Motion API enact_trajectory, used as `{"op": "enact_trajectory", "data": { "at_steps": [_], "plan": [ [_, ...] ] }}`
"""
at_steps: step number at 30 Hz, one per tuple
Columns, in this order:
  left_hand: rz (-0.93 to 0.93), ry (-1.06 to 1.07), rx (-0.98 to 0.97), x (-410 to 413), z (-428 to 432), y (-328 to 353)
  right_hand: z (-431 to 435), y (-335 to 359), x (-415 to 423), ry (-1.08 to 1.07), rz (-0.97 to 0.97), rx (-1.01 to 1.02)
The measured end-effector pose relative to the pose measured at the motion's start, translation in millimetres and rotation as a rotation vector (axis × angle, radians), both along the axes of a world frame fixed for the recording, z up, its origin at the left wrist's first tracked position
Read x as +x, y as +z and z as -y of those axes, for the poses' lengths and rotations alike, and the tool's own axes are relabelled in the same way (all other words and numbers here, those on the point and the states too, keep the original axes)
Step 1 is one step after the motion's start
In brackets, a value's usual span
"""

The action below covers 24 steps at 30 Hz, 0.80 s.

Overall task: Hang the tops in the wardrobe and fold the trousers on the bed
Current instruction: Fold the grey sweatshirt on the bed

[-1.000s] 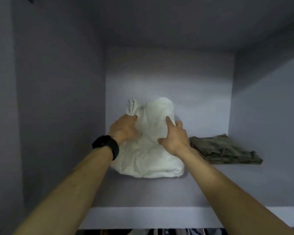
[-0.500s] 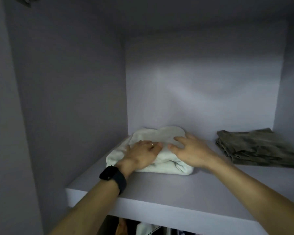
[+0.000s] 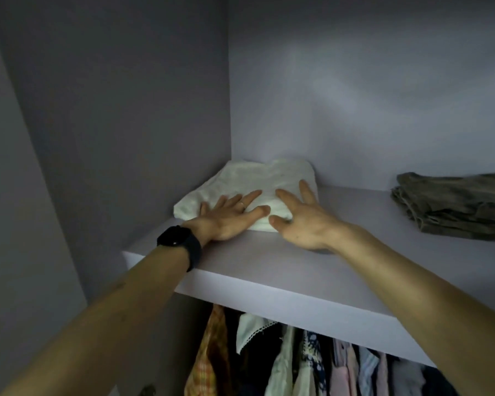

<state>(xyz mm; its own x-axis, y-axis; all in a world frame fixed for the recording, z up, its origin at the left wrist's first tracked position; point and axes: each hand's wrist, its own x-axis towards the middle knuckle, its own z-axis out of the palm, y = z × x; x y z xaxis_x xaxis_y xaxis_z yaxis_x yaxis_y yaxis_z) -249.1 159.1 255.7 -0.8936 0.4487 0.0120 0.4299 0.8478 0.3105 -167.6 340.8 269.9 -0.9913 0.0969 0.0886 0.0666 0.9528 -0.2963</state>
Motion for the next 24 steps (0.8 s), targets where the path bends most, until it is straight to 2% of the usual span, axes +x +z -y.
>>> {"op": "enact_trajectory", "data": {
  "at_steps": [7, 12, 14, 15, 17, 18, 20, 22, 24],
  "plan": [
    [0.065, 0.042, 0.120, -47.9, 25.5, 2.9, 42.6, 2.7, -45.6, -0.020, 0.041, 0.095],
    [0.156, 0.003, 0.107, -55.0, 24.5, 12.0, 31.0, 20.0, -37.1, 0.076, 0.125, 0.010],
    [0.224, -0.050, 0.160, -57.2, 22.6, 20.6, 22.1, 36.9, -37.9, 0.127, 0.145, -0.003],
    [0.203, -0.058, 0.208, -61.1, 20.8, 26.3, 17.9, 46.2, -42.5, 0.117, 0.105, 0.010],
    [0.042, 0.027, 0.252, -69.8, 12.0, 39.7, 12.1, 59.6, -59.7, 0.038, -0.017, 0.012],
    [-0.082, 0.068, 0.164, -74.4, 5.9, 45.8, 12.5, 61.8, -70.4, -0.003, -0.054, 0.007],
    [-0.304, 0.053, -0.178, -84.0, -1.2, 42.1, 20.1, 52.0, -90.9, -0.029, -0.012, 0.044],
    [-0.333, 0.026, -0.385, -97.0, 1.9, 26.4, 27.0, 30.9, -109.5, -0.056, 0.097, 0.118],
    [-0.326, 0.041, -0.452, -115.3, 10.6, 14.7, 25.4, 16.5, -123.9, -0.141, 0.138, 0.099]
  ]
}}
